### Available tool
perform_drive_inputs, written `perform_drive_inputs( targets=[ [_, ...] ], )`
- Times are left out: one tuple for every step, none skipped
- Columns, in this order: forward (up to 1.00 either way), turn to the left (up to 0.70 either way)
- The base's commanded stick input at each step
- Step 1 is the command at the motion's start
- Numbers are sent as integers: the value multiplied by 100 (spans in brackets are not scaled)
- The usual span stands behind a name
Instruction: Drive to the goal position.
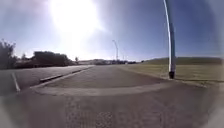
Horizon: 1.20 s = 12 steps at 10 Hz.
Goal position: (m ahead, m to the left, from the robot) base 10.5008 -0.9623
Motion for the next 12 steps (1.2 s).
perform_drive_inputs(
  targets=[
    [100, 1],
    [100, 1],
    [100, 1],
    [100, 1],
    [100, 1],
    [100, 1],
    [100, 1],
    [100, 1],
    [100, 1],
    [100, 1],
    [100, 1],
    [100, 1]
  ],
)
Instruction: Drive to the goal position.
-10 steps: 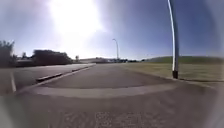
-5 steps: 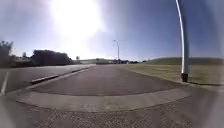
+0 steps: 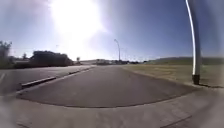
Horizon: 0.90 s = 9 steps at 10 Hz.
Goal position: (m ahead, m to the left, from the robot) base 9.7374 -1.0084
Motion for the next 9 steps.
perform_drive_inputs(
  targets=[
    [100, 1],
    [100, 1],
    [100, 1],
    [100, 1],
    [100, 1],
    [100, 1],
    [100, 1],
    [100, 1],
    [100, 1]
  ],
)
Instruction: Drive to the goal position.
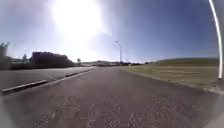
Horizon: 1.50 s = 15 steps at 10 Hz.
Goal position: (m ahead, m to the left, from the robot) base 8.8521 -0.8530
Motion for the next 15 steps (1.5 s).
perform_drive_inputs(
  targets=[
    [100, 1],
    [100, 1],
    [100, 1],
    [100, 1],
    [100, 1],
    [100, 1],
    [100, 1],
    [100, 1],
    [100, 1],
    [100, 1],
    [100, 1],
    [100, 1],
    [100, 1],
    [100, 1],
    [100, 1]
  ],
)
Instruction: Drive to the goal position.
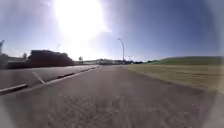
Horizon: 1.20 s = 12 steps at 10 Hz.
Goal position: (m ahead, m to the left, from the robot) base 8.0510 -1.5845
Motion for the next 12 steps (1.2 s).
perform_drive_inputs(
  targets=[
    [100, 1],
    [100, 1],
    [100, 1],
    [100, 1],
    [100, 1],
    [100, -19],
    [100, -39],
    [100, -21],
    [100, -4],
    [100, 1],
    [100, 1],
    [100, 1]
  ],
)
